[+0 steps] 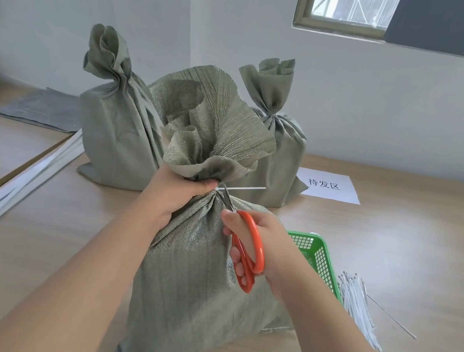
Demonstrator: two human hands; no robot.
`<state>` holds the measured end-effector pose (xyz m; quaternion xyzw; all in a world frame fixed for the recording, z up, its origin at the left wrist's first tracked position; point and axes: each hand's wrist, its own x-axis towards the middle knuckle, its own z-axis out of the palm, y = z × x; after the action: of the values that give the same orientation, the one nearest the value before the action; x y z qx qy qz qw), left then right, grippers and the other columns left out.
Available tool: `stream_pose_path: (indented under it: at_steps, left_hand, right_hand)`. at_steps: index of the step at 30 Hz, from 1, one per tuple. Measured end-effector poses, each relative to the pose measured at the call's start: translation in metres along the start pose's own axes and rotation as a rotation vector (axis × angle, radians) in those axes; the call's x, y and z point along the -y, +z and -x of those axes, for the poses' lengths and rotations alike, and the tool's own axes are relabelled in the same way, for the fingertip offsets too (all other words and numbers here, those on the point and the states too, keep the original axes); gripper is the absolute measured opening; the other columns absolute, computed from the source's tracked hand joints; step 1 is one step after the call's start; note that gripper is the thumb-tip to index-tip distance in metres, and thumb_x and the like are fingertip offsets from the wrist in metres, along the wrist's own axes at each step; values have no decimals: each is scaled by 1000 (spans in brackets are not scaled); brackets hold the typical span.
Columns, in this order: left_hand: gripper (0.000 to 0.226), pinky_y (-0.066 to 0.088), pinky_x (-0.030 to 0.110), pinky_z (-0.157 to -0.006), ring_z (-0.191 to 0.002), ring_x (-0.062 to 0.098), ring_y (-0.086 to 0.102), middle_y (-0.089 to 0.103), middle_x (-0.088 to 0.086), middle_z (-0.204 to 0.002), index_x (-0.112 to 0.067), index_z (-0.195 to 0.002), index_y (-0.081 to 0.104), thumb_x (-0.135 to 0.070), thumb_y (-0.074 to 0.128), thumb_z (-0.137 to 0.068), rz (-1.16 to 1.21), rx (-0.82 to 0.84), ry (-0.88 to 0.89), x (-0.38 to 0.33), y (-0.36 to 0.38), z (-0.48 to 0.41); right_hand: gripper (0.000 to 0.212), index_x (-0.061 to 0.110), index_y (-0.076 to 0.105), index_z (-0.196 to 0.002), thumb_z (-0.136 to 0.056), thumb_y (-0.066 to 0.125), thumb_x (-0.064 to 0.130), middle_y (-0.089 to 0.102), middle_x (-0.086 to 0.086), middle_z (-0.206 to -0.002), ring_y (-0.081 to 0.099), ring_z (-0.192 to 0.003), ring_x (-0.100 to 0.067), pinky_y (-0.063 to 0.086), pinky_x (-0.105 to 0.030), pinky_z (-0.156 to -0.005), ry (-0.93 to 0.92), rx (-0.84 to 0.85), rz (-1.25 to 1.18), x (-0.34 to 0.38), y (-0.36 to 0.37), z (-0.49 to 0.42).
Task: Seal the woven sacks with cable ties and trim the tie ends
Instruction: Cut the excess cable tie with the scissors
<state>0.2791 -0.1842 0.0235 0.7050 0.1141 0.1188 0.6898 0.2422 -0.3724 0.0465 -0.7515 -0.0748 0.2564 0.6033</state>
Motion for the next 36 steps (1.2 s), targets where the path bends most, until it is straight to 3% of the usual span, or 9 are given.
stream_pose_path:
  at_steps: [11, 17, 20, 23, 28, 31, 36]
  left_hand:
    - [40, 56, 30, -88, -100, 15, 73, 79, 2, -102, -12, -111, 75, -6, 86, -73, -78, 28, 34, 6, -1, -3]
    - [31, 57, 32, -88, -92, 12, 74, 79, -2, -91, -14, -98, 78, -5, 88, -70, -77, -25, 29, 1, 4, 4]
    - [27, 58, 40, -90, -93, 19, 74, 79, -1, -88, -20, -88, 76, -7, 90, -69, -103, -15, 52, -2, 4, 7]
    - [30, 58, 42, -93, -94, 16, 74, 79, -4, -88, -21, -87, 76, -23, 93, -63, -136, 32, 86, -4, 4, 12]
    - [55, 57, 46, -95, -99, 17, 73, 80, -4, -92, -22, -91, 78, -50, 88, -44, -153, 58, 95, -3, 4, 13]
    - [55, 57, 48, -95, -99, 17, 74, 80, -4, -93, -22, -93, 78, -49, 88, -46, -160, 66, 90, -1, 4, 13]
    - [32, 55, 49, -98, -105, 16, 72, 79, -3, -97, -26, -95, 79, -36, 89, -66, -156, 57, 69, 3, 4, 10]
  right_hand:
    - [30, 12, 57, -83, -95, 57, 40, 54, -11, -56, 51, -38, -20, 43, -27, -47, 9, -59, 30, -5, 10, -6]
    - [31, 11, 59, -85, -95, 56, 40, 53, -13, -60, 50, -39, -20, 43, -24, -43, 13, -63, 20, -5, 13, -1]
    - [33, 11, 59, -84, -95, 56, 41, 54, -13, -60, 51, -39, -21, 43, -25, -43, 9, -60, 18, -6, 13, 1]
    - [33, 13, 59, -81, -95, 56, 43, 55, -13, -59, 51, -38, -20, 44, -24, -43, 25, -57, 10, -6, 13, 2]
    - [35, 12, 59, -81, -95, 55, 44, 55, -11, -57, 52, -37, -21, 44, -24, -43, 29, -74, 24, -6, 15, 3]
    - [35, 11, 59, -82, -97, 54, 44, 56, -11, -58, 51, -37, -21, 43, -23, -40, 27, -85, 35, -7, 17, 5]
    - [42, 2, 61, -92, -98, 52, 43, 57, -11, -57, 52, -36, -20, 42, -22, -38, 42, -110, 70, -7, 20, 7]
